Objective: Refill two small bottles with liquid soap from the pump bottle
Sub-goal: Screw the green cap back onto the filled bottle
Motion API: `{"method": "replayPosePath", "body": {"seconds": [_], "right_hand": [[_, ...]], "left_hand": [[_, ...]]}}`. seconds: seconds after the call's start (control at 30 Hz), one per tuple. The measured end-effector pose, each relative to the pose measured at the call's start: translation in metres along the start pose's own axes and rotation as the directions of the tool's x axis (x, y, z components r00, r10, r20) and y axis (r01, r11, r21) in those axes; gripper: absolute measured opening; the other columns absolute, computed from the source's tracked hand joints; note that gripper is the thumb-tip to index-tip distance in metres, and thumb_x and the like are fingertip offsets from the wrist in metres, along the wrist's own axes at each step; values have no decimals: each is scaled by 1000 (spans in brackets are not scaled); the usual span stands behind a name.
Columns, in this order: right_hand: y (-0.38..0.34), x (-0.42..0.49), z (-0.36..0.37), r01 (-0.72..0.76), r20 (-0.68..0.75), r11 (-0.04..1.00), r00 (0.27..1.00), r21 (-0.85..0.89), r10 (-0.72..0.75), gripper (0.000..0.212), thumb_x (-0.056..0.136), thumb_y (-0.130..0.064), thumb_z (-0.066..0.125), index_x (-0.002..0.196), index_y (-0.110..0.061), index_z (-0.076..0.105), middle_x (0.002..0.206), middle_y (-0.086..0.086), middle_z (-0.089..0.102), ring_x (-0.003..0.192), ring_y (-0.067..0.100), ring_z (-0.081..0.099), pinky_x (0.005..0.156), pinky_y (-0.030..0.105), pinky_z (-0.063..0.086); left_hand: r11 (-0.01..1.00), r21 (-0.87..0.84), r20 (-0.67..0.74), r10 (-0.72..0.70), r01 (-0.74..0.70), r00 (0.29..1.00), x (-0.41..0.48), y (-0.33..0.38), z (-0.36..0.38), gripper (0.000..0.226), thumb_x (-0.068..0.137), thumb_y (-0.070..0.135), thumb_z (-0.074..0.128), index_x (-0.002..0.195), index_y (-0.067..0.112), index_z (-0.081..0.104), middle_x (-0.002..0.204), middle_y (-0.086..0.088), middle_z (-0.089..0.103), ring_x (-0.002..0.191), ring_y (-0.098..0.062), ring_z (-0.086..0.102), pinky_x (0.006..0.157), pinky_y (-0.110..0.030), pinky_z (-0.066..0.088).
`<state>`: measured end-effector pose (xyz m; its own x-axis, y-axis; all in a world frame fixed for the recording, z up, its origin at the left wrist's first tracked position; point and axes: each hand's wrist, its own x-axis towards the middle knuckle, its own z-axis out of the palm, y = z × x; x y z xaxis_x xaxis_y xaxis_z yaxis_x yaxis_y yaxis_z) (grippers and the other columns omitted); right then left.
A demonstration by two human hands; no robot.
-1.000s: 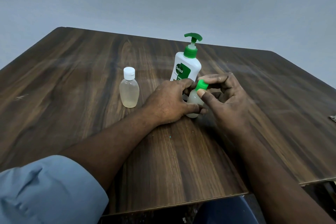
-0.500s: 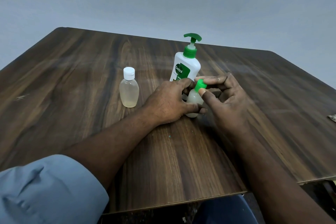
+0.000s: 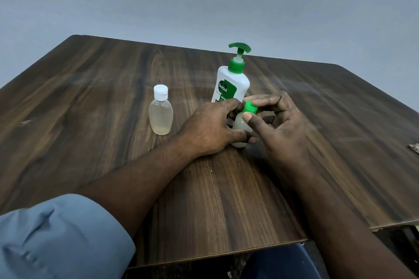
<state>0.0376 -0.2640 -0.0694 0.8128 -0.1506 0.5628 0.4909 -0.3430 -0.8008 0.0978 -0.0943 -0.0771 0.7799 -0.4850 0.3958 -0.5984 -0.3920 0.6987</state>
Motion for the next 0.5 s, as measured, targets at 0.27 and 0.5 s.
{"method": "replayPosePath", "body": {"seconds": [0.27, 0.5], "right_hand": [[2, -1, 0, -69, -75, 995, 995, -73, 64, 28, 75, -33, 89, 93, -39, 68, 99, -8, 74, 83, 20, 66, 72, 52, 60], [0, -1, 0, 1, -42, 1000, 999, 0, -1, 15, 87, -9, 79, 97, -13, 68, 114, 2, 79, 103, 23, 74, 85, 62, 58]], "left_hand": [[1000, 1, -11, -4, 4, 1000, -1, 0, 0, 56, 64, 63, 82, 111, 37, 65, 97, 16, 69, 86, 2, 65, 72, -25, 53], [1000, 4, -7, -17, 17, 1000, -2, 3, -1, 64, 58, 75, 76, 108, 36, 65, 97, 16, 70, 87, 1, 67, 75, -32, 60]]}}
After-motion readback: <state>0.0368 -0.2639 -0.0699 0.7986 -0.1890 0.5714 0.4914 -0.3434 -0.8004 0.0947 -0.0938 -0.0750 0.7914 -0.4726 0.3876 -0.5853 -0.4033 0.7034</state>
